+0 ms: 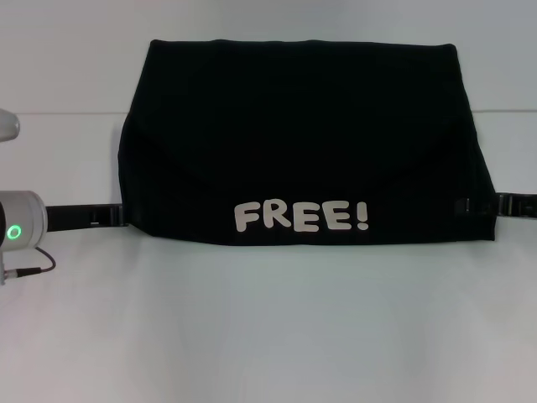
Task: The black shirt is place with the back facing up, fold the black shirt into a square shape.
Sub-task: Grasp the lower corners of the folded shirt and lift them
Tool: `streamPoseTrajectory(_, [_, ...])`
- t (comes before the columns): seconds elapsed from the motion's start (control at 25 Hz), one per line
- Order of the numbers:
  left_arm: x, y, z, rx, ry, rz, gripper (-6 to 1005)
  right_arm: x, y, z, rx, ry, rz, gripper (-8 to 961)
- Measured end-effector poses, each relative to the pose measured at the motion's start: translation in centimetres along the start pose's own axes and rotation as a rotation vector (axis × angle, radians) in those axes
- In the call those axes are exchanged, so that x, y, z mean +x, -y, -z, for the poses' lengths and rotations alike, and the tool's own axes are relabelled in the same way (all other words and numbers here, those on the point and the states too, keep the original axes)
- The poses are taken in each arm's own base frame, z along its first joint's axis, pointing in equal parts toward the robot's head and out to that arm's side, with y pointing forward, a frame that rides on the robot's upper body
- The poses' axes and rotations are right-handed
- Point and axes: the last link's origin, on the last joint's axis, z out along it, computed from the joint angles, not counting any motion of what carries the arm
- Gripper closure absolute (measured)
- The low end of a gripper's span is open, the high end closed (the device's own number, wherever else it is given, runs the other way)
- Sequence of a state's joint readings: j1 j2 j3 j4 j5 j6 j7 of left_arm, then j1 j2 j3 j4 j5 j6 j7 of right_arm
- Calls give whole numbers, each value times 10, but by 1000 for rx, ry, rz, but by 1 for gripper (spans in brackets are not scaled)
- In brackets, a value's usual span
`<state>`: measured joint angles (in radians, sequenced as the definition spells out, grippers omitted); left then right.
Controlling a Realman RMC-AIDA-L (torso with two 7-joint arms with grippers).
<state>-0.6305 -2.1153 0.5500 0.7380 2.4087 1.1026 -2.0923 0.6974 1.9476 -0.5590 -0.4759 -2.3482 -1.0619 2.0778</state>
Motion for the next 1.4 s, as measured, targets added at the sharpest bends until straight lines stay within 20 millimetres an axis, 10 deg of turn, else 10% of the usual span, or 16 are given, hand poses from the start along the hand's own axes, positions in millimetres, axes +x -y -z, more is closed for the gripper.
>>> streamPoseTrajectory(0.72, [0,0,0,3,-2,0,985,11,1,-7,21,-8,30,752])
streamPoseTrajectory(1.4, [-15,-14,29,-163,83,2,986,37,27,49,-87,34,-7,921])
